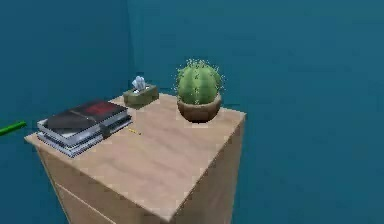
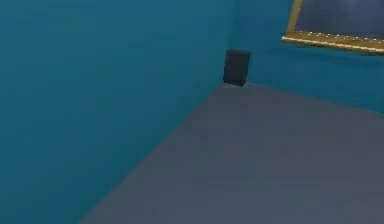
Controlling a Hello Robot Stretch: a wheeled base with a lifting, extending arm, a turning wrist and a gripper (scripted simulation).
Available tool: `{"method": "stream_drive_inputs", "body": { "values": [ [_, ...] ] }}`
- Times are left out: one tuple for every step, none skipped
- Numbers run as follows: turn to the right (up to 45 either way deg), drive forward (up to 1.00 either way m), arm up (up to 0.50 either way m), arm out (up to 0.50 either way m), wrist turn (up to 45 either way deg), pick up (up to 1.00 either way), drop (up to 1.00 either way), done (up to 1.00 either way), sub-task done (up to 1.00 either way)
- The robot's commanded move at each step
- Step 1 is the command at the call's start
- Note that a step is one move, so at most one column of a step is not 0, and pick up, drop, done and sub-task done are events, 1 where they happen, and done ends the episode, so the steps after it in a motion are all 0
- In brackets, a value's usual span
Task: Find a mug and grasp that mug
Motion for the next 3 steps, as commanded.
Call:
{"method": "stream_drive_inputs", "body": {
  "values": [
    [-45.0, 0.0, 0.0, 0.0, 0.0, 0.0, 0.0, 0.0, 0.0],
    [-45.0, 0.0, 0.0, 0.0, 0.0, 0.0, 0.0, 0.0, 0.0],
    [-45.0, 0.0, 0.0, 0.0, 0.0, 0.0, 0.0, 0.0, 0.0]
  ]
}}
